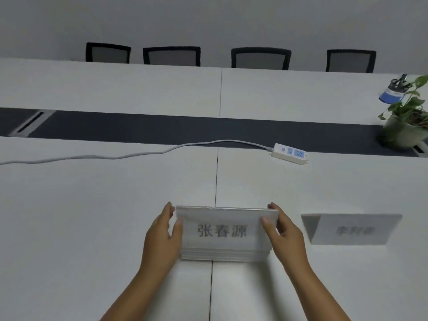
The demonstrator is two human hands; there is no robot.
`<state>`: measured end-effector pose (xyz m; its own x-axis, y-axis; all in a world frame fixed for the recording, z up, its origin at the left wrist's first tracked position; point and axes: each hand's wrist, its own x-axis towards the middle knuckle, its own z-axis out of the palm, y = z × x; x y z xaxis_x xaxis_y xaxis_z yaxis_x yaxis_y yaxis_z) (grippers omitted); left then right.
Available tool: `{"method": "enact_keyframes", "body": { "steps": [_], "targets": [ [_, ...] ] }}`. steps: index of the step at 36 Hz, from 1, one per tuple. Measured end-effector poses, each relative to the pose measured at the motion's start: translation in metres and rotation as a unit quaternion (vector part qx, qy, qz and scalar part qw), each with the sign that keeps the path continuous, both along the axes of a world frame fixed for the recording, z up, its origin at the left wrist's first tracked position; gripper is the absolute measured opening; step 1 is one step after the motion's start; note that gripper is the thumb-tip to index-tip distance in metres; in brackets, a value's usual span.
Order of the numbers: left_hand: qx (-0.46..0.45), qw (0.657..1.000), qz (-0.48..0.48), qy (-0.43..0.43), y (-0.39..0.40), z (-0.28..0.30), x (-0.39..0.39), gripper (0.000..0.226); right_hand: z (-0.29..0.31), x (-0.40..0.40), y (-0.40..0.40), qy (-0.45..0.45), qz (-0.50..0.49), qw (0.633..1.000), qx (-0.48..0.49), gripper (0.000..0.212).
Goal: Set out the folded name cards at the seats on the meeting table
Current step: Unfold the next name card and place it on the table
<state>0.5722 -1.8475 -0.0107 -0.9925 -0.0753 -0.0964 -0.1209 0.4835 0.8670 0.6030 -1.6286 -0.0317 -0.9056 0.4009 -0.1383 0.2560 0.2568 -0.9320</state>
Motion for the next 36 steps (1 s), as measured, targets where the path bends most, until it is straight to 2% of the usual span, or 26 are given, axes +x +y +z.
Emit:
{"method": "enact_keyframes", "body": {
  "steps": [9, 15, 22, 28, 36],
  "targets": [
    [0.056, 0.998, 0.01, 0.014, 0.007, 0.0, -0.004, 0.039, 0.0, 0.003, 0.0, 0.018, -0.026, 0.999, 0.006, 0.035],
    [0.055, 0.998, -0.004, 0.039, 0.006, -0.002, -0.006, 0.031, 0.005, 0.008, 0.011, 0.011, -0.042, 0.999, 0.005, 0.029],
    [0.109, 0.994, -0.019, 0.018, 0.023, -0.004, -0.004, 0.032, 0.005, 0.017, 0.031, 0.029, -0.075, 0.997, 0.01, 0.018],
    [0.07, 0.996, -0.05, 0.035, 0.032, -0.002, -0.018, 0.028, -0.009, 0.035, 0.03, 0.03, -0.136, 0.99, 0.035, 0.022],
    [0.038, 0.997, -0.054, 0.039, 0.037, -0.004, -0.011, 0.037, 0.003, 0.034, 0.013, 0.033, -0.171, 0.98, 0.094, 0.034]
  ]
}}
